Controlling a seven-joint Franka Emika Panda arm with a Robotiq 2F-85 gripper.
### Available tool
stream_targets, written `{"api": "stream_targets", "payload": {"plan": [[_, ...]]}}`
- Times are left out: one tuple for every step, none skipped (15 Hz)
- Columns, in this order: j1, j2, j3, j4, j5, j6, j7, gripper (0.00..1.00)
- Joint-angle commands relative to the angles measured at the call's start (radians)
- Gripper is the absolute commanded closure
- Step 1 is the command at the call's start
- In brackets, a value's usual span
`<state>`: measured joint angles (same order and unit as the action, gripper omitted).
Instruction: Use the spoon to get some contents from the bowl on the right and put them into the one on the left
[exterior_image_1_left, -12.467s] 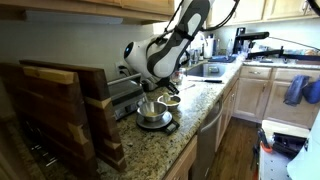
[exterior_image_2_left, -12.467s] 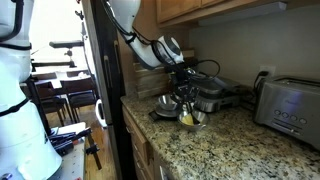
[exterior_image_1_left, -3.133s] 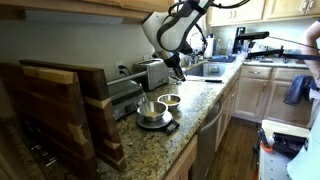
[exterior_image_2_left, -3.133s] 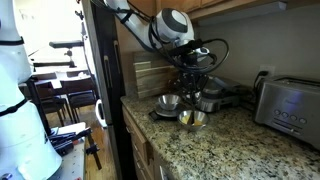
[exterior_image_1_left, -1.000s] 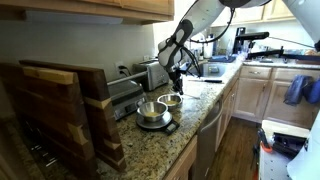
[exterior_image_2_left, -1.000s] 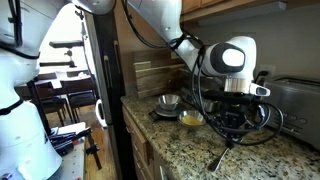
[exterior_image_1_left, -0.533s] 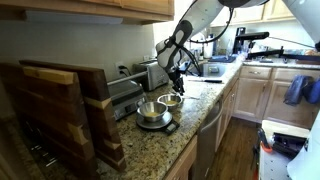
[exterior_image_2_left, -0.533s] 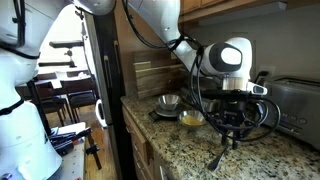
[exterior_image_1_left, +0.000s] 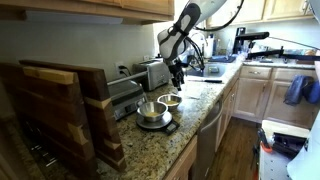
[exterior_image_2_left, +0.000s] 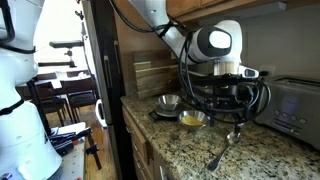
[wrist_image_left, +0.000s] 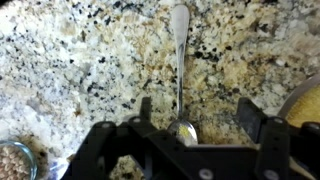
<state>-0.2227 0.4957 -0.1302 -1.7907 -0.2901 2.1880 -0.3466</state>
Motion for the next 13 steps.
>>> {"api": "stream_targets", "payload": {"plan": [[0.012,-0.21,0.005,-0.213,-0.015,0.091,-0.013,0.0],[0.018,-0.25,0.006,-0.245,-0.016,0.103,-0.014,0.0],[0.021,-0.289,0.013,-0.277,-0.009,0.11,-0.022,0.0],[0.024,-0.326,0.021,-0.306,0.003,0.111,-0.039,0.0],[0.031,-0.355,0.026,-0.328,0.004,0.108,-0.052,0.0],[0.038,-0.384,0.032,-0.351,0.005,0.096,-0.065,0.0],[0.047,-0.409,0.036,-0.37,0.008,0.085,-0.073,0.0],[0.045,-0.311,0.023,-0.264,0.005,0.065,-0.045,0.0],[0.053,-0.339,0.027,-0.29,0.005,0.065,-0.048,0.0],[0.056,-0.357,0.029,-0.308,0.005,0.065,-0.049,0.0],[0.058,-0.365,0.03,-0.318,0.005,0.065,-0.049,0.0],[0.059,-0.367,0.03,-0.322,0.005,0.065,-0.05,0.0],[0.058,-0.367,0.03,-0.325,0.005,0.065,-0.051,0.0]]}}
